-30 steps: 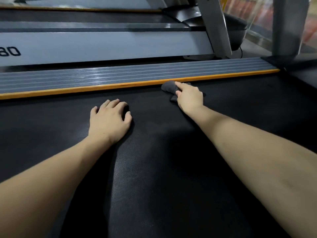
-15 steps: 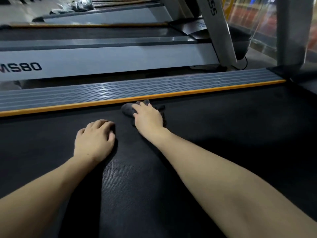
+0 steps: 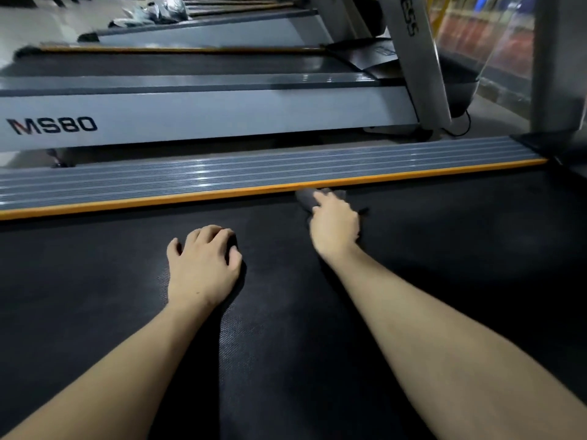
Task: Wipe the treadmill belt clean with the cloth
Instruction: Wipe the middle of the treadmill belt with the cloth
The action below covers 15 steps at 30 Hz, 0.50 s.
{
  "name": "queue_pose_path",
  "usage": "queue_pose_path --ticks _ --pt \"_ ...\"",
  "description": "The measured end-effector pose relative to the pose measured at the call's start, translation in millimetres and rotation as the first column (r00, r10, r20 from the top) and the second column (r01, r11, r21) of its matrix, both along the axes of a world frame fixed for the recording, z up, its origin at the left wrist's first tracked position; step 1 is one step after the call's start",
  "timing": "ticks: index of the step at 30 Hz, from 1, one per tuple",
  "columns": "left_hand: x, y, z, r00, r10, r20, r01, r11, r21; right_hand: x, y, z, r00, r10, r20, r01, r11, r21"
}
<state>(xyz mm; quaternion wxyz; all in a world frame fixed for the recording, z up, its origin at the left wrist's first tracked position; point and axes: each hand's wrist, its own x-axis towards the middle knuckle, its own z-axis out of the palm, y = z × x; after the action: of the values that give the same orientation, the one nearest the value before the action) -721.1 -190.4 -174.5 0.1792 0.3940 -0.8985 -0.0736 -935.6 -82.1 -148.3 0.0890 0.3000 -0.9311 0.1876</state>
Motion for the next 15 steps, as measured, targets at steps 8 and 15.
queue_pose_path --ticks 8,15 --pt "4 -4 -1 0.998 0.028 0.055 -0.03 0.999 0.03 9 -11 6 0.885 0.465 0.006 -0.464 0.882 0.081" --pt "-2 -3 0 0.999 0.028 0.036 -0.03 0.999 0.044 -83 78 8 0.987 -0.155 0.052 0.155 0.988 -0.006"
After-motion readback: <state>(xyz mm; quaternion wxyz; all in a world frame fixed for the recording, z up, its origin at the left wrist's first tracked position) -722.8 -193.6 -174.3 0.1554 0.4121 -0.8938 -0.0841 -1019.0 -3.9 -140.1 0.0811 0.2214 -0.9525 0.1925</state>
